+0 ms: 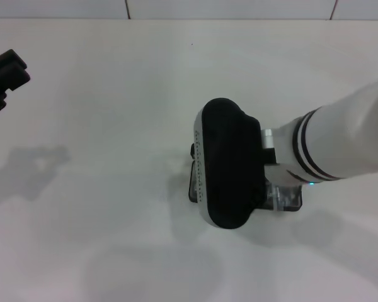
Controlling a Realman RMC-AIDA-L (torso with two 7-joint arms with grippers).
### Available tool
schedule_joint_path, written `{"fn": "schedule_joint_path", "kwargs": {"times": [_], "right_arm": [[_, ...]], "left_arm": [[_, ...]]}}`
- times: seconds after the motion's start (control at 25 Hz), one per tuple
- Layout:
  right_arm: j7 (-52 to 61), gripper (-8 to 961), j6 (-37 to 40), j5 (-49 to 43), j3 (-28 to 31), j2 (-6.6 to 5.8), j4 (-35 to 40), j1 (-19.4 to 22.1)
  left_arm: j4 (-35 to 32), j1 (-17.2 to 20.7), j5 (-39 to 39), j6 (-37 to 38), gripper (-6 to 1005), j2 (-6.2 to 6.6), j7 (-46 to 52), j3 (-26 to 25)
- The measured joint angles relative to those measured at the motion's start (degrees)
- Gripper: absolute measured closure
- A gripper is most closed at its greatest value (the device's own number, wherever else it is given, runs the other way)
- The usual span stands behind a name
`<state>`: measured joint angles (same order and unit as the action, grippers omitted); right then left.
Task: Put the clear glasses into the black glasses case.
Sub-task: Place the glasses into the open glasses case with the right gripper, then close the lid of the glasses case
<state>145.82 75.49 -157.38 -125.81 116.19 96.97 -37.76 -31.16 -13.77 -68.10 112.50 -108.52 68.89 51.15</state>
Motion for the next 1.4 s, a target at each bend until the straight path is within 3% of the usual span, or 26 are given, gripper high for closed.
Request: {"fn": "schedule_joint_path", "kwargs": {"times": [0.28,0.44,0.64,0.96,1.2,1.32,1.4], "right_arm": [[-4.55,796,-0.47,4.83,4.35,-0.33,9.52,6.59],[-11.73,796,0.11,15.11,13.06,-0.34,14.17,11.24],[-19.27,795,3.2,29.98,29.88,-0.28,17.64,17.58],[-28.88,800,7.38,46.55,60.64,-0.23,9.78,24.27],[-35.64,803,8.75,57.59,78.75,-0.46,-6.18,26.0],[-40.31,803,9.56,61.53,84.01,-0.49,-13.97,26.23],[-42.59,800,10.13,63.13,86.93,-0.5,-18.25,26.2]], "left_arm": [[-0.16,-0.91,0.19,0.0,845,0.07,0.42,0.0],[-0.31,-1.9,-0.1,0.0,845,0.18,1.57,0.0],[-0.48,-6.21,-2.66,-0.2,845,-0.04,4.38,0.29],[-0.45,-15.09,-14.13,-8.89,844,-4.63,6.01,0.43],[0.44,-23.8,-28.79,-19.99,838,-10.28,6.44,0.46],[4.5,-27.61,-32.78,-23.79,831,-11.09,6.0,0.59],[4.5,-27.61,-32.78,-23.79,826,-11.09,6.0,0.59]]}}
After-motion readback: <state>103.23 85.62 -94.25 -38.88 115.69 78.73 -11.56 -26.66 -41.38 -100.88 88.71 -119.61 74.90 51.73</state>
